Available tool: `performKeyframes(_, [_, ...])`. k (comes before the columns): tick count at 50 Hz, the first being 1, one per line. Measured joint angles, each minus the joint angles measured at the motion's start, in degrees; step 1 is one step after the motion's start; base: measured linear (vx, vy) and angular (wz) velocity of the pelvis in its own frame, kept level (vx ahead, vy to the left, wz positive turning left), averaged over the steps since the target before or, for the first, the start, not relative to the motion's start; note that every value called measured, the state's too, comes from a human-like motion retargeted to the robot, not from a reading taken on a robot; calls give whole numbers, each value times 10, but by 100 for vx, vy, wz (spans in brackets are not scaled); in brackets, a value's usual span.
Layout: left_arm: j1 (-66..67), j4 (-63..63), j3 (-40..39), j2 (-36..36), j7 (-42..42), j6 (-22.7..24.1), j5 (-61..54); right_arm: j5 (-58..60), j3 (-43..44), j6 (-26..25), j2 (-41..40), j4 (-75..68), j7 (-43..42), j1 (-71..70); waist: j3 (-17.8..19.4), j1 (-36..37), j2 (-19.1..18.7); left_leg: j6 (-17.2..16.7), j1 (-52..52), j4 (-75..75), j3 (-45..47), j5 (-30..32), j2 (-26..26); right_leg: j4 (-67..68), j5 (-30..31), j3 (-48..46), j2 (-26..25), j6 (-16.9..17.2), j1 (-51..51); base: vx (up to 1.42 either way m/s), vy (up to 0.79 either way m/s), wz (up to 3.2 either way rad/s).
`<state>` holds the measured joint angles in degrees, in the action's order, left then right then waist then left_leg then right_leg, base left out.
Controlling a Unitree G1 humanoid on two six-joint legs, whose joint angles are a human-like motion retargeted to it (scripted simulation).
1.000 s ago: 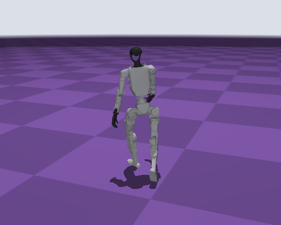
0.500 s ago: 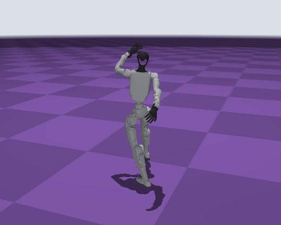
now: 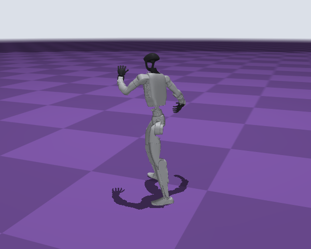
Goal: Kungfu
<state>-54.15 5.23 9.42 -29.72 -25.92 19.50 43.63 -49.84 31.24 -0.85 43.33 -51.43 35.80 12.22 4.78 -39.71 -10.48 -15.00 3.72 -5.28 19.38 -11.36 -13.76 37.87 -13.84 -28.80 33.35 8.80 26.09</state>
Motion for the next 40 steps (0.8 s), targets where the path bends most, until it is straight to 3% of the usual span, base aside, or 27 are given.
performKeyframes(4, [105,18,14,60,-24,-2,6,3,-58,-13,32,80,35,-73,14,56,31,0,43,17,-60,19,35,58,-3,3,46,7,29,-29,-5,135])
performKeyframes(8, [252,116,28,151,-84,0,39,42,-155,-15,-43,133,65,-191,41,120,38,0,107,2,-109,46,28,98,-21,-31,58,12,43,-30,-17,94])
performKeyframes(10, [321,222,19,195,-127,-18,48,62,-228,-14,-101,123,74,-266,61,147,28,0,143,-5,-130,57,15,114,-37,-50,49,11,54,-38,-8,63])
performKeyframes(13, [361,501,-51,255,-217,-34,105,142,-327,11,-226,-43,150,-381,72,190,9,0,183,1,-127,68,-7,144,-59,-77,42,4,79,-34,-11,47])
performKeyframes(15, [368,633,-67,270,-220,-51,86,281,-350,-61,-304,-206,210,-448,84,204,0,0,206,11,-118,79,-11,170,-71,-82,49,2,98,-34,-9,69])
performKeyframes(16, [373,649,-34,262,-213,-42,43,285,-408,-110,-315,-245,243,-477,90,217,-4,0,221,14,-117,85,-10,183,-76,-86,54,3,107,-13,-13,80])
performKeyframes(17, [380,654,-13,256,-213,-29,17,292,-456,-142,-325,-273,266,-499,95,231,-8,0,234,16,-117,91,-9,195,-81,-89,60,4,115,0,-14,81])
performKeyframes(18, [390,638,-13,253,-226,-7,24,304,-482,-140,-334,-280,269,-505,99,247,-12,0,246,19,-117,98,-5,206,-86,-90,66,4,122,-6,-12,76])
performKeyframes(20, [409,600,-32,241,-282,30,64,362,-473,-80,-377,-266,221,-490,111,266,-26,0,267,25,-115,111,-7,218,-92,-92,61,5,135,-13,-12,67])
performKeyframes(23, [420,594,-24,233,-301,11,70,368,-437,-43,-430,-260,191,-461,127,269,-36,0,286,34,-100,135,-5,232,-90,-93,63,11,138,-14,-4,64])
performKeyframes(27, [426,600,7,229,-247,-38,12,291,-460,-107,-434,-251,256,-445,132,256,-40,0,307,42,-73,167,-1,233,-83,-89,63,9,142,-3,8,50])
performKeyframes(30, [425,600,20,232,-242,-61,-5,292,-468,-101,-407,-230,245,-442,130,239,-30,0,314,46,-40,183,9,235,-78,-84,79,5,146,3,8,37])
performKeyframes(37, [424,571,41,249,-241,-110,-65,302,-489,-36,-318,-142,142,-440,114,245,-40,0,334,27,102,257,-74,176,-76,-152,37,-7,78,20,-9,23])
performKeyframes(40, [452,537,40,254,-244,-120,-77,279,-501,-35,-291,-105,140,-431,114,286,-50,0,307,-3,93,265,-146,103,-66,-176,-46,-12,2,57,-7,-51])
